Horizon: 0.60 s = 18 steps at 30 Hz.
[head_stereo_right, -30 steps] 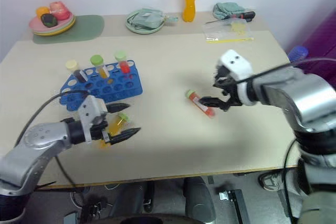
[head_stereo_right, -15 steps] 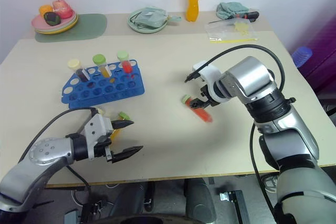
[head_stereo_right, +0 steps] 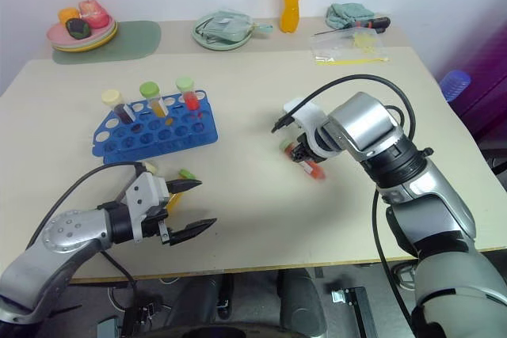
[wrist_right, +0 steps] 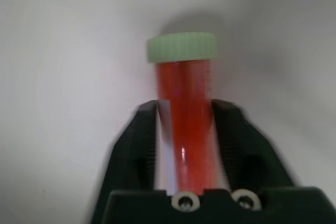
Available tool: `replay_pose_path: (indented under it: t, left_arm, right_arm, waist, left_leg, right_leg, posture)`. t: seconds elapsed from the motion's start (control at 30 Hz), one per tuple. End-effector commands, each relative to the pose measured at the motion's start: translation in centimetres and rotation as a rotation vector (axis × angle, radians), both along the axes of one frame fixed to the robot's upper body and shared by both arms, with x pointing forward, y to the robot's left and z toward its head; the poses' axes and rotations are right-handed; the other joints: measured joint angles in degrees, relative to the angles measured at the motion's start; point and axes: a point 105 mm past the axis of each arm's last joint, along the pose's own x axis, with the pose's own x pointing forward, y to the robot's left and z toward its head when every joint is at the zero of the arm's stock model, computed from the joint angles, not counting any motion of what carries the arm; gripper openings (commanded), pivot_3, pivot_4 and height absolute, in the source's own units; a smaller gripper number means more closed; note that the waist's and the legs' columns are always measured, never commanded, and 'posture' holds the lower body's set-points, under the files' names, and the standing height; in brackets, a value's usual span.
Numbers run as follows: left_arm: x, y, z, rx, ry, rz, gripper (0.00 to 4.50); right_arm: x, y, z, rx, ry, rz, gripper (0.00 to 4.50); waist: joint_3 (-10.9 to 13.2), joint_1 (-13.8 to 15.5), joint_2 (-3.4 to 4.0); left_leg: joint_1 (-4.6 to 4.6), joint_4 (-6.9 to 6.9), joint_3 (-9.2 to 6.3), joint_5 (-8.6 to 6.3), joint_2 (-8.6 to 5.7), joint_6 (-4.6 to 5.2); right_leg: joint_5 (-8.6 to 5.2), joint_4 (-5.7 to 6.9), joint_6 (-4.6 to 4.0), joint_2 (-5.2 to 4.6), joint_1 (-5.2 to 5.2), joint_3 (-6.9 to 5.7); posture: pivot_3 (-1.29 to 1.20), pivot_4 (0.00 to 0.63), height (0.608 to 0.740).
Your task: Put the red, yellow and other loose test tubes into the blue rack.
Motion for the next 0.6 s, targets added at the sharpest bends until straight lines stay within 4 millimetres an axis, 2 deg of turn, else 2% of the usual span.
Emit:
replay_pose_path:
  t: [0.03, 0.13, 0.17, 0.27, 0.3, 0.37, 0.43, 0.53, 0.6]
  left_arm:
    - [0.2, 0.3, 1.1, -0.015, -0.051, 0.012, 4.5]
    - [0.4, 0.7, 1.2, -0.023, -0.051, 0.032, 4.5]
    - [0.4, 0.9, 1.2, -0.016, -0.054, 0.044, 4.5]
    - [1.0, 2.9, 1.5, -0.04, -0.059, 0.149, 4.5]
    - [1.2, 3.5, 1.7, -0.052, -0.06, 0.179, 4.5]
    - [1.7, 5.6, 1.7, -0.067, -0.075, 0.29, 4.5]
    - [1.8, 7.2, 1.4, -0.068, -0.087, 0.372, 4.5]
    - [2.6, 9.2, 1.2, -0.054, -0.166, 0.51, 4.5]
    - [3.1, 10.1, 1.3, -0.073, -0.203, 0.575, 4.5]
  right_arm:
    - [0.4, 0.1, 0.7, 0.0, -0.056, 0.016, 0.74]
    - [0.3, 0.7, 1.5, 0.037, -0.089, 0.062, 0.74]
    - [0.2, 1.3, 2.4, 0.08, -0.131, 0.11, 0.74]
    - [-0.9, 4.9, 7.1, 0.323, -0.353, 0.355, 0.74]
    - [-1.3, 5.6, 8.3, 0.39, -0.412, 0.396, 0.74]
    - [-1.5, 7.3, 11.1, 0.583, -0.599, 0.437, 0.74]
    - [-1.3, 8.7, 12.8, 0.78, -0.728, 0.399, 0.74]
    - [-1.1, 10.7, 13.4, 1.016, -0.841, 0.35, 0.74]
    - [-1.2, 12.3, 13.0, 1.048, -0.898, 0.382, 0.74]
  waist:
    - [0.0, 0.02, 0.0]
    - [0.0, -0.02, 0.0]
    - [0.0, -0.02, 0.0]
    - [0.02, -0.02, 0.03]
    - [0.02, -0.09, 0.04]
    - [0.01, -0.28, 0.01]
    - [-0.01, -0.23, -0.01]
    - [-0.01, 0.02, 0.0]
    - [-0.02, 0.16, -0.01]
  left_leg:
    - [0.0, 0.0, 0.0, 0.0, 0.0, 0.0]
    - [0.0, 0.0, 0.0, 0.0, 0.0, 0.0]
    - [0.0, 0.0, 0.0, 0.0, 0.0, 0.0]
    - [0.0, -0.01, 0.0, 0.0, 0.01, 0.01]
    - [0.0, -0.04, -0.01, -0.01, 0.02, 0.01]
    - [0.01, -0.05, -0.01, -0.01, 0.08, 0.02]
    - [0.07, -0.05, -0.02, -0.02, 0.16, 0.03]
    - [0.13, -0.07, -0.06, -0.01, 0.21, 0.02]
    - [0.13, -0.05, -0.07, 0.0, 0.19, 0.0]
  right_leg:
    - [0.0, 0.0, 0.0, 0.0, 0.0, 0.0]
    - [0.0, 0.0, 0.0, 0.01, 0.0, 0.0]
    - [0.01, 0.0, 0.01, 0.01, 0.0, 0.0]
    - [0.05, -0.01, 0.1, 0.02, 0.0, 0.0]
    - [0.06, -0.03, 0.13, 0.03, -0.01, 0.0]
    - [0.08, -0.01, 0.17, 0.13, -0.01, 0.0]
    - [0.09, 0.01, 0.19, 0.28, 0.01, 0.0]
    - [0.08, 0.19, 0.17, 0.33, -0.01, 0.01]
    - [0.07, 0.28, 0.16, 0.3, -0.02, 0.01]
  posture:
    - [0.0, 0.15, 0.74]
    - [0.0, 0.15, 0.74]
    - [0.0, 0.15, 0.74]
    - [0.0, 0.15, 0.74]
    - [0.0, 0.15, 0.74]
    - [0.0, 0.15, 0.74]
    - [0.0, 0.15, 0.74]
    - [0.0, 0.15, 0.74]
    - [0.0, 0.15, 0.74]
